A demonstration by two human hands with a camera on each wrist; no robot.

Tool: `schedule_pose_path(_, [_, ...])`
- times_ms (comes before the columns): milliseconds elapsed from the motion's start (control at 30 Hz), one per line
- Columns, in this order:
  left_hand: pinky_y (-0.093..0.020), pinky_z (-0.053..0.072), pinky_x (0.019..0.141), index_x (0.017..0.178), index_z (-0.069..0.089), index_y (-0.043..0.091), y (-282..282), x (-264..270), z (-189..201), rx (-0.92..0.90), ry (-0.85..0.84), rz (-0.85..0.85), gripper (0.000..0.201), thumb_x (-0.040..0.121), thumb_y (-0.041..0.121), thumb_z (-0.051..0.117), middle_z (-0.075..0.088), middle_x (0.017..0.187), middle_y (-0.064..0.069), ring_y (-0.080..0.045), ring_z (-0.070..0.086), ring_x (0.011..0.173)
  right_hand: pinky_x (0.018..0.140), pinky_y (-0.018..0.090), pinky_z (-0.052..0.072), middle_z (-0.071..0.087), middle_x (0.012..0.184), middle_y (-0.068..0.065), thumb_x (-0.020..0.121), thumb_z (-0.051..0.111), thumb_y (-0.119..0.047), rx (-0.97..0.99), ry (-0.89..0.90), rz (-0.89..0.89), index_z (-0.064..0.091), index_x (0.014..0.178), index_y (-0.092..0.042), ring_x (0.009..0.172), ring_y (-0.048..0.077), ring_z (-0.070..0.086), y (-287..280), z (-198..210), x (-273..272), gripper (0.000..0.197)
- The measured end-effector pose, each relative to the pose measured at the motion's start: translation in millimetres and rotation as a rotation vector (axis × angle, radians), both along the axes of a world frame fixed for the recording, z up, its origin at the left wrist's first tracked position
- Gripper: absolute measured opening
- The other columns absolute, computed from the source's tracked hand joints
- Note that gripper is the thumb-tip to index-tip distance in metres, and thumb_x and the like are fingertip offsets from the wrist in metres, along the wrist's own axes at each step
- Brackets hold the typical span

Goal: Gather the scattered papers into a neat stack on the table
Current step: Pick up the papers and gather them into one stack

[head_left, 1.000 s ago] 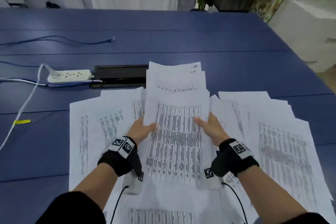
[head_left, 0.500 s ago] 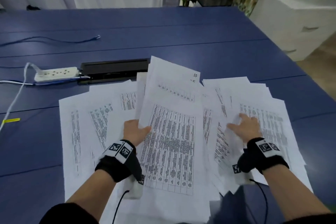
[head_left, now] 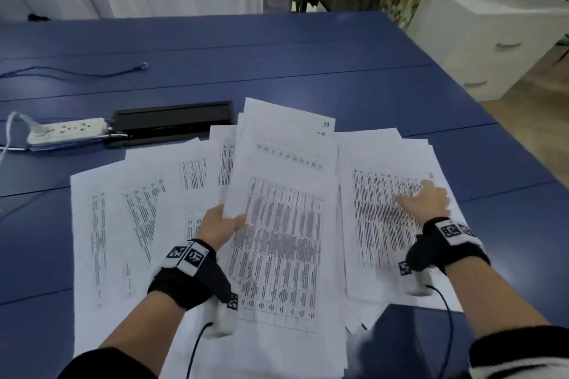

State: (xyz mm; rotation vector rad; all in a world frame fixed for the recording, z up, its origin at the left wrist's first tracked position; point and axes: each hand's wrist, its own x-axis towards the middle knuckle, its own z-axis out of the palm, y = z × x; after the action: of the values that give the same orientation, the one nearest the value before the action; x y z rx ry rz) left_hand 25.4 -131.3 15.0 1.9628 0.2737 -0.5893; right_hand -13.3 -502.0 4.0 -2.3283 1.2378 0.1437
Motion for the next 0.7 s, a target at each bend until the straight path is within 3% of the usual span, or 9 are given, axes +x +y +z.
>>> schedule_pose_path(67, [-0.030,0.038,0.090,0.129,0.048,0.000,8,6,1,-0.031,-0.039,0.048,0.042,0.091,0.017,0.056,0.056,0.128,-0.009,-0.019,0.053,0.107,0.115,0.054,0.017,0.012,0.153,0.026,0.073,0.073,-0.050,0.005,0.110,-0.042,0.014,0.148,-0.009,0.143,0.039,0.012,-17,-1,-4,0.104])
schedule_pose_path(133, [-0.031,0.039,0.091,0.130,0.048,0.002,19,12,6,-0.075,-0.064,0.105,0.043,0.090,0.016,0.057,0.056,0.132,-0.015,-0.019,0.055,0.108,0.115,0.054,0.016,0.006,0.154,0.027,0.067,0.072,-0.061,0.016,0.163,-0.064,0.007,0.148,-0.006,0.143,0.040,0.006,-20,-2,-5,0.119])
schedule_pose_path(200, [-0.037,0.034,0.102,0.138,0.038,0.004,27,15,12,-0.126,-0.036,0.168,0.054,0.090,0.019,0.058,0.046,0.141,-0.010,-0.022,0.048,0.120,0.113,0.055,0.015,0.005,0.153,0.026,0.060,0.070,-0.069,-0.006,0.194,-0.061,0.007,0.148,-0.005,0.142,0.041,0.005,-21,-7,0,0.126])
schedule_pose_path(267, [-0.047,0.021,0.113,0.143,0.028,0.008,31,16,18,-0.189,-0.001,0.204,0.061,0.091,0.021,0.056,0.037,0.145,-0.001,-0.025,0.036,0.134,0.111,0.055,0.017,0.010,0.150,0.025,0.055,0.070,-0.074,-0.032,0.216,-0.046,0.011,0.146,-0.003,0.140,0.040,0.009,-18,-9,8,0.129])
schedule_pose_path(400, [-0.043,0.014,0.115,0.145,0.021,0.004,20,10,27,-0.310,-0.016,0.255,0.059,0.093,0.008,0.048,0.029,0.152,-0.012,-0.026,0.027,0.140,0.109,0.052,0.023,0.021,0.145,0.025,0.055,0.070,-0.073,-0.055,0.169,-0.028,0.020,0.139,0.001,0.136,0.039,0.020,-3,-5,21,0.123])
schedule_pose_path(467, [-0.042,0.017,0.115,0.146,0.020,0.005,16,11,23,-0.327,-0.008,0.250,0.061,0.093,0.009,0.050,0.029,0.152,-0.011,-0.026,0.027,0.140,0.108,0.050,0.026,0.027,0.142,0.025,0.055,0.071,-0.073,-0.032,0.143,0.007,0.022,0.137,0.003,0.134,0.039,0.025,8,-7,28,0.121])
schedule_pose_path(567, [-0.038,0.033,0.103,0.136,0.038,0.002,7,18,15,-0.181,-0.069,0.194,0.051,0.089,0.009,0.057,0.051,0.134,-0.010,-0.025,0.045,0.128,0.108,0.048,0.025,0.028,0.142,0.023,0.057,0.074,-0.068,-0.006,0.090,0.033,0.023,0.136,0.003,0.133,0.037,0.025,25,-10,33,0.117])
schedule_pose_path(633, [-0.040,0.037,0.101,0.129,0.045,-0.004,-1,21,6,-0.090,-0.100,0.164,0.046,0.087,0.005,0.060,0.055,0.123,-0.010,-0.023,0.050,0.120,0.108,0.047,0.025,0.028,0.141,0.021,0.058,0.075,-0.066,-0.008,0.075,0.053,0.026,0.135,0.002,0.132,0.035,0.025,34,-10,35,0.113])
schedule_pose_path(700, [-0.043,0.041,0.102,0.124,0.052,-0.005,-10,22,1,-0.027,-0.094,0.099,0.042,0.084,0.003,0.063,0.059,0.123,-0.016,-0.029,0.056,0.116,0.108,0.047,0.025,0.029,0.141,0.021,0.061,0.075,-0.063,0.011,0.070,0.073,0.027,0.134,0.002,0.132,0.035,0.026,38,-9,34,0.109])
